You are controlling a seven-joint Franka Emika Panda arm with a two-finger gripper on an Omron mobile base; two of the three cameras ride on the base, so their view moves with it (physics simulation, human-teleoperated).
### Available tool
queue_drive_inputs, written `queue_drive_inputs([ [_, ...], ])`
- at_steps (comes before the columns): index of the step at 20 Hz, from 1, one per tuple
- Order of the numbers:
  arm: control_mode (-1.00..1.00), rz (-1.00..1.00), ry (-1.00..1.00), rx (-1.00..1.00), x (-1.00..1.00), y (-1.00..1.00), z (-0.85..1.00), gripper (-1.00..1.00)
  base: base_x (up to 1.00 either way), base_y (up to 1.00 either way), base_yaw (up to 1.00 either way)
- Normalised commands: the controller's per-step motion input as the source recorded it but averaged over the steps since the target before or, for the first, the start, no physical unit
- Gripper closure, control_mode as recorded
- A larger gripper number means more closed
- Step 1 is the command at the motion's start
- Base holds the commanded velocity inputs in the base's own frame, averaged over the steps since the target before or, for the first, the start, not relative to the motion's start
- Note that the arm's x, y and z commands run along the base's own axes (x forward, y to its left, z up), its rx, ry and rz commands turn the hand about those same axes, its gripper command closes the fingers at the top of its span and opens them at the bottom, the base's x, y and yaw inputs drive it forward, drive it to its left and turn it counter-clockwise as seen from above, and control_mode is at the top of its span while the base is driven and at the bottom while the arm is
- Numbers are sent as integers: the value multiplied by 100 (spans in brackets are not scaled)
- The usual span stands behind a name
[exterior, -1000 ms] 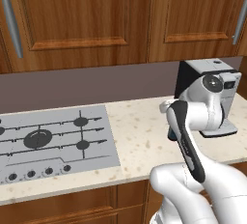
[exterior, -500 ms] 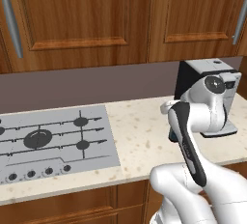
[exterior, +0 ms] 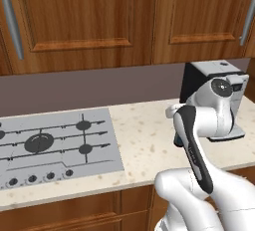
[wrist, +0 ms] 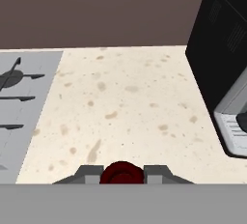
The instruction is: Move the drinks to the dining counter.
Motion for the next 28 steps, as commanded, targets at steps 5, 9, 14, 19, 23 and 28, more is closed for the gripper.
queue_drive_inputs([
  [5,100,0,0,0,0,0,0,100,-86,0,-28],
  [9,100,0,0,0,0,0,0,100,-89,-1,-69],
  [14,100,0,0,0,0,0,0,100,-38,10,-96],
  [19,100,0,0,0,0,0,0,100,-1,0,-100],
  [23,100,0,0,0,0,0,0,100,0,0,-100],
  [28,100,0,0,0,0,0,0,100,0,0,-100],
])
